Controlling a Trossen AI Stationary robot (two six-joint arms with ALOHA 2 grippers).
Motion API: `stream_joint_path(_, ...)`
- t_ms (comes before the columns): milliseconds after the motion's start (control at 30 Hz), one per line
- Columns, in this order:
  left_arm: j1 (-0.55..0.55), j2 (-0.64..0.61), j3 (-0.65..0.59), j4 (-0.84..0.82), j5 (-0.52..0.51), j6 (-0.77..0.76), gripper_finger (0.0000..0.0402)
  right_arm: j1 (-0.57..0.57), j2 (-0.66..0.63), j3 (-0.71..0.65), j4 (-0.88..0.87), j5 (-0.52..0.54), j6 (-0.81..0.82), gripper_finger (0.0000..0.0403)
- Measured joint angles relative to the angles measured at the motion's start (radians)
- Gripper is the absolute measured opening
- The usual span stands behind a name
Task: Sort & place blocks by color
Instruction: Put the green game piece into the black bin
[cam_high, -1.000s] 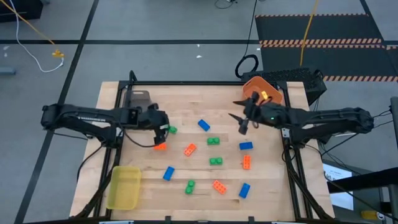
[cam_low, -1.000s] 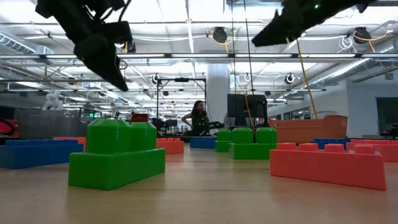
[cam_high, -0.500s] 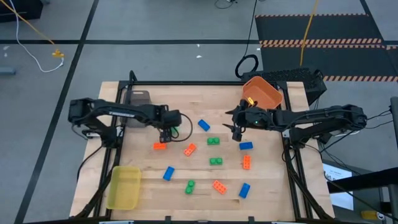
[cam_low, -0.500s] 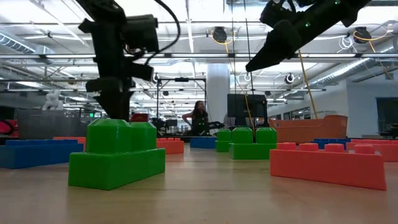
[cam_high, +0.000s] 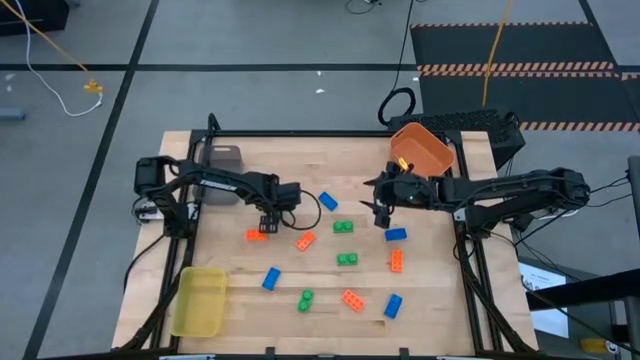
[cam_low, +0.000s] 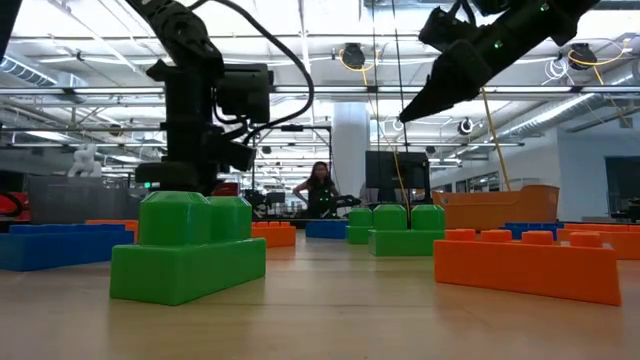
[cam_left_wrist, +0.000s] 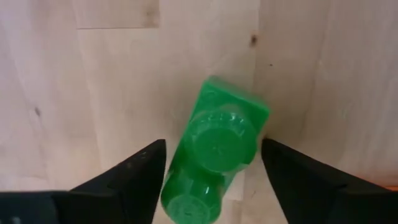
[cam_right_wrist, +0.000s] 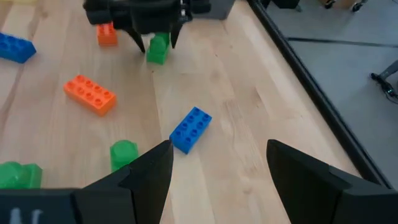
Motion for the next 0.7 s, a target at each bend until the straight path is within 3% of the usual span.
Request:
stream_joint_path(300, 0.003, -0.046, -0.007, 0.020, -0.014, -0.008, 0.0136, 0.000, -0.005, -0.077, 0.083, 0.001, 0.064, 0.0251)
stream_joint_path(500, 0.015, -0.084, -0.007, -0.004, -0.044, -0.057, 0.0137, 0.000, -0.012, -0.115, 0.224, 0.002, 0.059, 0.0251)
stream_joint_path(700, 0.042, -0.145, -0.008, -0.038, -0.134, -0.136, 0.0137, 0.000, -0.018, -0.122, 0.231, 0.002, 0.070, 0.0251)
